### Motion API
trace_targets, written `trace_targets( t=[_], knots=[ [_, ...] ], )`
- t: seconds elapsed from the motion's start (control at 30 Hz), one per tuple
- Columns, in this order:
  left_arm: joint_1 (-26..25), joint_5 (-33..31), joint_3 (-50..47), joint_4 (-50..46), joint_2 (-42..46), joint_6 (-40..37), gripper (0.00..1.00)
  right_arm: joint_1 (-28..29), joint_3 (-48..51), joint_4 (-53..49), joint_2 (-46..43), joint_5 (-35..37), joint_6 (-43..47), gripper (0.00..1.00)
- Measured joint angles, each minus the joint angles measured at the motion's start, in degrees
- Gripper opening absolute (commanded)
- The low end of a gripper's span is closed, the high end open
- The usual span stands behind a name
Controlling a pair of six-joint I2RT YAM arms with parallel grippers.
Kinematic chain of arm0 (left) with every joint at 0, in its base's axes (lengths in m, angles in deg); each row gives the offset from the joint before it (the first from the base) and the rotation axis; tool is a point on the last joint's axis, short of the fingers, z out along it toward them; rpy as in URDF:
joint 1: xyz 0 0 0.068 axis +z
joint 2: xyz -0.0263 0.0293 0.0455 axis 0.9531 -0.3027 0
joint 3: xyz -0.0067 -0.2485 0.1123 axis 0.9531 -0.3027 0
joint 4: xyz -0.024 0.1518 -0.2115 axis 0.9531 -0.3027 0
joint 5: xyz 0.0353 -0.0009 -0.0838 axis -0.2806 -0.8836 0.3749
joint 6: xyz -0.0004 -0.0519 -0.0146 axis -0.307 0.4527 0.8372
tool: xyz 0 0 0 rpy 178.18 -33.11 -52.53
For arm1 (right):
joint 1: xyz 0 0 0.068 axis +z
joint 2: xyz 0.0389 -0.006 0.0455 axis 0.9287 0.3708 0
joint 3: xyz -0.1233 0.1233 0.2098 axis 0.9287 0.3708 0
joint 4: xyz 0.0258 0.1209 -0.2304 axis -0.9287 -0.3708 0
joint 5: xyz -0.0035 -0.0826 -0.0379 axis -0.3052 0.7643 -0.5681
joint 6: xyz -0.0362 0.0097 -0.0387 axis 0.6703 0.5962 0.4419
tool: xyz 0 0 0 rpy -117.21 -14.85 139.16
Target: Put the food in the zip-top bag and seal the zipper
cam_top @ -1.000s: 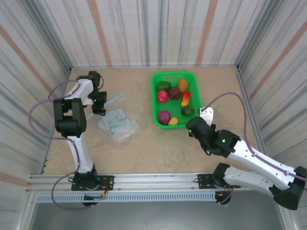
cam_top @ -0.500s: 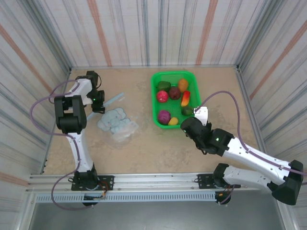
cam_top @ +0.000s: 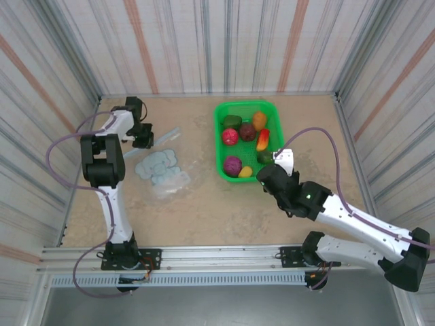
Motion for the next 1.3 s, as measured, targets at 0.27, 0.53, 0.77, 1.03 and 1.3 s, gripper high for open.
trace_targets(
  t=[0.27,0.53,0.77,1.03,1.3],
  knots=[
    [-1.01,1.97,6.82,-1.46,0.26,-17.20,0.00,-3.96,-3.54,0.13,-0.87,-9.14,2.80,0.44],
    [-11.80,-0.42,11.56,-6.14,10.62,-42.14,0.00,-9.60,-15.91,1.92,3.98,-31.63,8.00,0.43],
    [-31.91,1.55,-8.33,-6.21,30.05,-58.77,0.00,-12.17,-18.95,2.38,9.44,-44.89,9.57,0.41],
    [-31.82,10.01,-18.18,-6.21,40.70,-66.79,0.00,-14.97,-17.90,9.64,17.14,-60.87,5.92,0.48],
    [-31.85,18.32,-22.12,-4.09,45.27,-69.48,0.00,-11.61,-18.62,16.83,29.27,-65.16,0.57,0.51]
  ],
)
